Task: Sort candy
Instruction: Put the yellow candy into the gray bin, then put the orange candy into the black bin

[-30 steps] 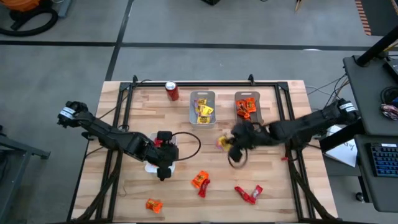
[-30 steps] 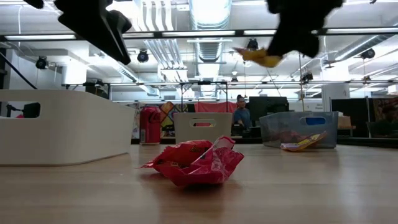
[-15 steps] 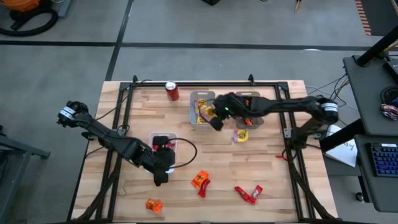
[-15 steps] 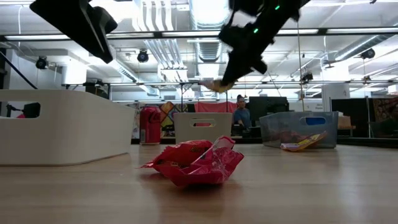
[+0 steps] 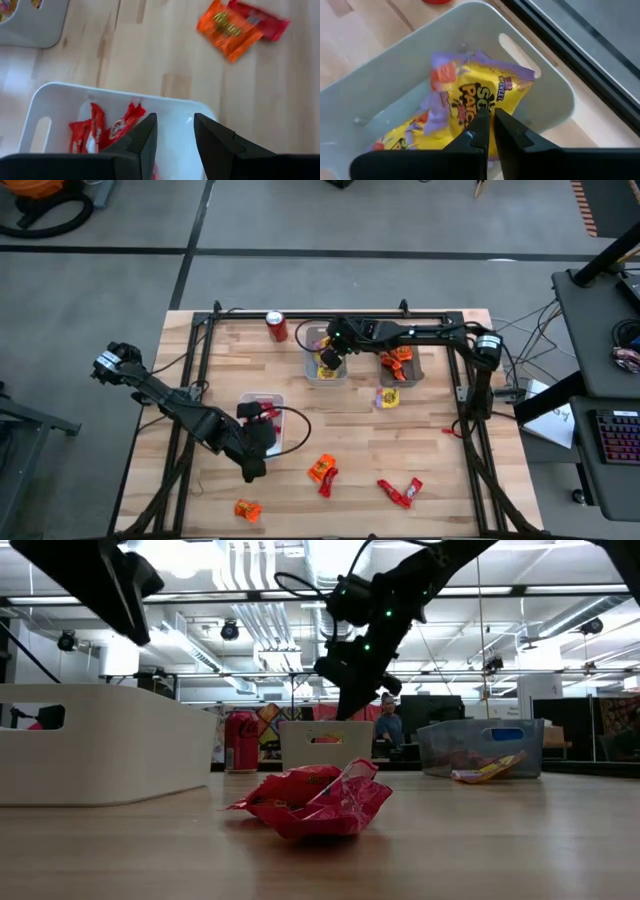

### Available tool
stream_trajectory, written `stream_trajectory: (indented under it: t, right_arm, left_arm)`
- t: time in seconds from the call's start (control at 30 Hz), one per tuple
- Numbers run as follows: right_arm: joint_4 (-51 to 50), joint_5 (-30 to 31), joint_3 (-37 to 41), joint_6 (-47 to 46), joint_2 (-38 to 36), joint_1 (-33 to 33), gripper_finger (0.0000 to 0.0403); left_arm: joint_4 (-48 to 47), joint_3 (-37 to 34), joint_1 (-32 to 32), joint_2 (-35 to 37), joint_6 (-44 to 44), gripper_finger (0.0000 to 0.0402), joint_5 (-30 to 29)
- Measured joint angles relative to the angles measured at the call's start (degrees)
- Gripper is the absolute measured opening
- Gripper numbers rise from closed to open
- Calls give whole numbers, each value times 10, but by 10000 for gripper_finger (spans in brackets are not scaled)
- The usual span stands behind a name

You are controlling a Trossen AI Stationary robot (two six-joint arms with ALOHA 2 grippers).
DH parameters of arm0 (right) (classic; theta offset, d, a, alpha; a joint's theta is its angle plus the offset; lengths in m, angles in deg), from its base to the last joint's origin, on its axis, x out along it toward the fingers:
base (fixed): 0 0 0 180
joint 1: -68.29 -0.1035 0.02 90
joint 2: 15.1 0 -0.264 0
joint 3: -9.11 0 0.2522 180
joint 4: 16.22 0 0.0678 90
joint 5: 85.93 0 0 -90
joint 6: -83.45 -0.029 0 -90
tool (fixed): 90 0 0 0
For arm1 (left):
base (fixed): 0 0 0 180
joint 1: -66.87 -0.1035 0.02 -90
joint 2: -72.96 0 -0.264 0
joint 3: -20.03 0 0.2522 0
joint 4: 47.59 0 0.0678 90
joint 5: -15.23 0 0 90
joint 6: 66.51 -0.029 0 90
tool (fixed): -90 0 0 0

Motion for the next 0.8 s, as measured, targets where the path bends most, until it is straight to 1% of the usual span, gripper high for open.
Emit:
stream_trajectory:
  t: [0.17,0.3,0.47,0.57,0.67,0.8]
  right_arm:
    - [0,-1,-10,2,13,3,53]
    - [0,0,-12,2,11,4,94]
    - [-24,-5,-13,7,-14,2,125]
    - [-41,-5,-13,8,-38,-9,132]
    - [-61,-12,-13,12,-63,-28,134]
    - [-74,-21,-11,18,-94,-63,135]
  left_arm:
    - [-20,23,16,0,25,113,0]
    - [-21,33,26,0,34,113,18]
    - [-21,36,43,-1,75,122,90]
    - [-21,36,67,-9,105,142,111]
    - [-21,36,96,-23,140,173,134]
    - [-15,40,144,-54,188,212,137]
